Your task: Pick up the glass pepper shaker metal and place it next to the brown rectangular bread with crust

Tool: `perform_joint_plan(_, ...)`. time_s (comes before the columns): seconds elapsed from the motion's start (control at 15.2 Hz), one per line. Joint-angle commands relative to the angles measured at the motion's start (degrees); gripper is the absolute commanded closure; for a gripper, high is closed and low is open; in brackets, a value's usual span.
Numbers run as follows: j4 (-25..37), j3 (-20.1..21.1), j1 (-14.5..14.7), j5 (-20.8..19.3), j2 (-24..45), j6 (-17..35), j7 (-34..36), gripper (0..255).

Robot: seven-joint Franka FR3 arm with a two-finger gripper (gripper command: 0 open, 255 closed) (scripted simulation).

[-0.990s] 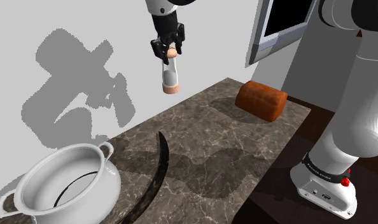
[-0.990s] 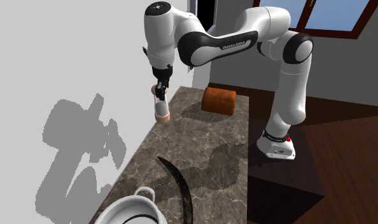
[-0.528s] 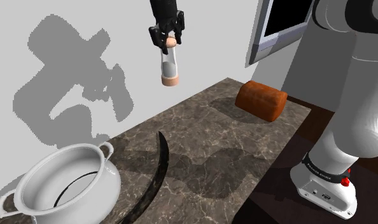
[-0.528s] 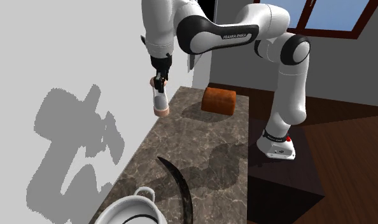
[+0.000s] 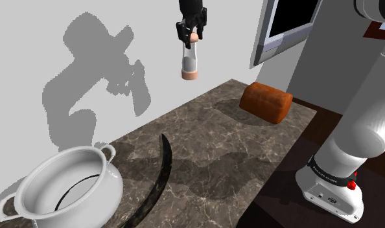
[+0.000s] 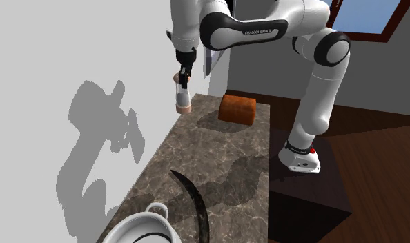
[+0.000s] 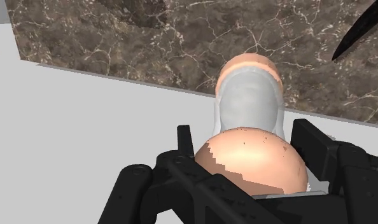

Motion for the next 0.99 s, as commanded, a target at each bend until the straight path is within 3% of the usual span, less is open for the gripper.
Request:
perform_joint_plan(0.0,-3.2,-1.5,-2.1,1.4,-2.6,1.9,-3.1,255)
perform_joint_plan(0.46,-10.1,-7.1,-7.4,4.5,-8.3,6.6,-13.2,255)
perform_joint_plan(0.92,-13.2,-12.9,-11.8,6.0,-10.5,10.2,-23.0,255)
